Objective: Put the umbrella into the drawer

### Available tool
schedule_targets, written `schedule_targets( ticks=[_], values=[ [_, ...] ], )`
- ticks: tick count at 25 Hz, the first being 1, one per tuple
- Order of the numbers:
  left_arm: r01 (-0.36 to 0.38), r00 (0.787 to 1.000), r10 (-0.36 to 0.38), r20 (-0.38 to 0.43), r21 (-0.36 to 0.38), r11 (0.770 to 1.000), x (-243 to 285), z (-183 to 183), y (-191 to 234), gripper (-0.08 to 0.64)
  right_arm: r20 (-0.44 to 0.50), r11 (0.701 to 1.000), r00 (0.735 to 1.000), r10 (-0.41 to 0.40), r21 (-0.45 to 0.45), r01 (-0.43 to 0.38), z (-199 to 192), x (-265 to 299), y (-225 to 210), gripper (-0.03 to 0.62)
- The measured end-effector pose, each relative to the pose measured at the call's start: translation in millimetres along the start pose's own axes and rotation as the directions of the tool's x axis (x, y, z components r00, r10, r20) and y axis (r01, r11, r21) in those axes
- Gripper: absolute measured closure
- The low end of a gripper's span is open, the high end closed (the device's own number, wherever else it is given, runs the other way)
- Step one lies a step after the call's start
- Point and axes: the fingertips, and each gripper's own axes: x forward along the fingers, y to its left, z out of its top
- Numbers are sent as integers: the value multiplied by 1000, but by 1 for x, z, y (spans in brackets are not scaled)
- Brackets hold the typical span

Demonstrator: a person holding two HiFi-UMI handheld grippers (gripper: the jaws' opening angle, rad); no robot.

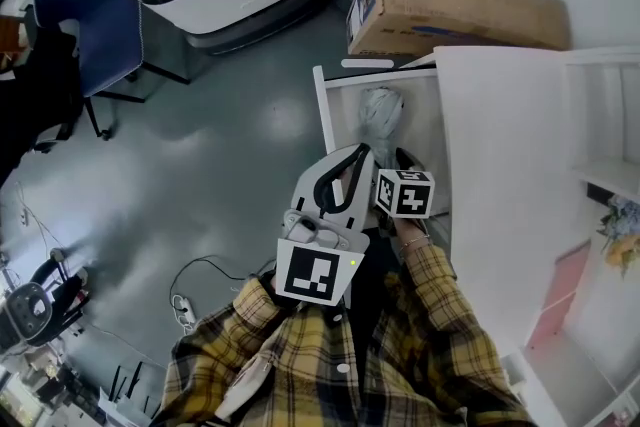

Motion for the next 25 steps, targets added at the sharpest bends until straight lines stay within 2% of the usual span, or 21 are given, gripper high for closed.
schedule_targets(
  ticks=[6,14,20,25],
  values=[
    [1,1000,-2,28,12,1000,-9,14,-14,538,78,1000,997,13,15,-15,17,-24,7,259],
    [-18,997,15,73,32,999,-23,38,-26,539,193,996,979,72,43,-82,45,-65,25,259],
    [-35,993,29,115,50,998,-32,59,-39,538,293,984,942,161,27,-177,76,-109,41,261],
    [-40,987,29,156,69,997,-40,78,-46,538,384,969,893,235,-19,-246,109,-154,62,264]
  ],
)
